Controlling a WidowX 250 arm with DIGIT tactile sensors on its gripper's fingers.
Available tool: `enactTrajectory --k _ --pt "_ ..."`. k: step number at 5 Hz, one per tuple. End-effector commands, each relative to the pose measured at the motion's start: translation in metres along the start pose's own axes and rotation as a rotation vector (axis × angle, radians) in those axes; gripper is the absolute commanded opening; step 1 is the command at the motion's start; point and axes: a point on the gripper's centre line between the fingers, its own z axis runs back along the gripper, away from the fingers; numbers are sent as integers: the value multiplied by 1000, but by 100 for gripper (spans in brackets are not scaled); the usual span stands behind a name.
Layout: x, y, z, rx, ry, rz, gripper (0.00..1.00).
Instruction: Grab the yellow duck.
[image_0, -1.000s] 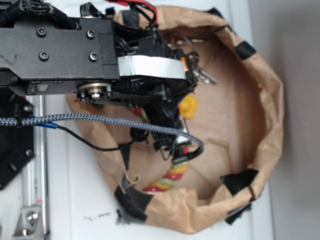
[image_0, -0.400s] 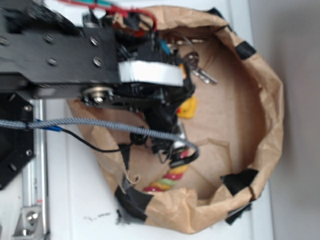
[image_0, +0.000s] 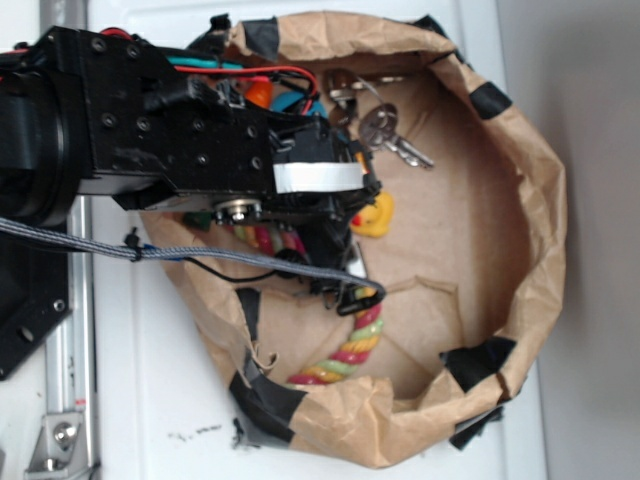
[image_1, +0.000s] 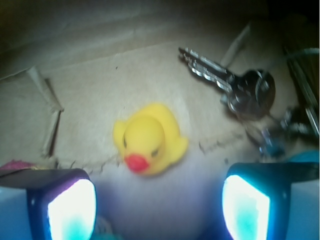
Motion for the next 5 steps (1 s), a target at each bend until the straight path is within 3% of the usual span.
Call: enactTrajectory --k 1,2,3,4,5 --pt "21 -4 2 -21 -64 5 0" --pt "36 -2 -3 13 -68 22 0" --pt "54 1 0 11 -88 41 0" --pt "67 -2 9 2 -128 39 0" --pt "76 -13 42 -55 -160 38 0"
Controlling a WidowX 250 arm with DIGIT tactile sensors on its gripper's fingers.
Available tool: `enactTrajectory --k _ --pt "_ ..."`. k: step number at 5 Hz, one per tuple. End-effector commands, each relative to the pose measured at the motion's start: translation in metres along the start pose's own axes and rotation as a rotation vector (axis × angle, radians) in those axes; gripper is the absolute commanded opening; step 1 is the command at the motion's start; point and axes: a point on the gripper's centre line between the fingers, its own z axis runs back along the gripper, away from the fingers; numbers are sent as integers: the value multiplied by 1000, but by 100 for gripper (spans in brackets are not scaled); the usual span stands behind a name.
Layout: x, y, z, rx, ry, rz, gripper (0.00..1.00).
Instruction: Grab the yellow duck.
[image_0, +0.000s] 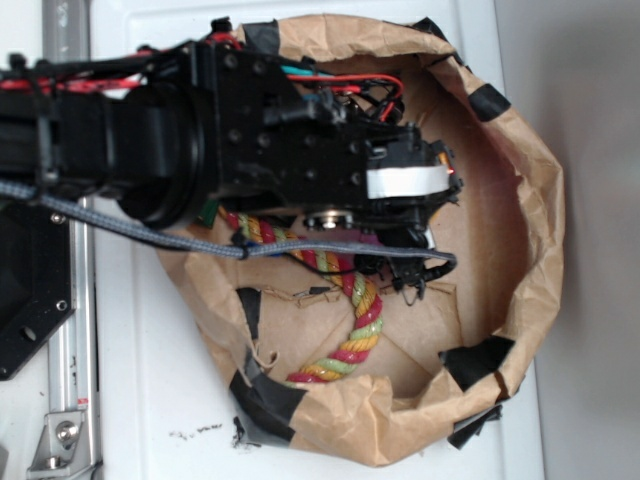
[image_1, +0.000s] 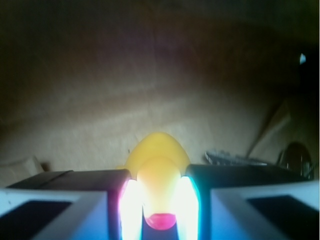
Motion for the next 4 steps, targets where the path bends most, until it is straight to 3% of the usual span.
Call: enactTrajectory --k 1,2,3,4 --pt "31 -17 98 -86 -33 27 0" --pt "23 -14 129 -77 81 101 0" --pt "21 -15 141 -102 62 113 0" --pt "23 -14 133 -75 33 108 0"
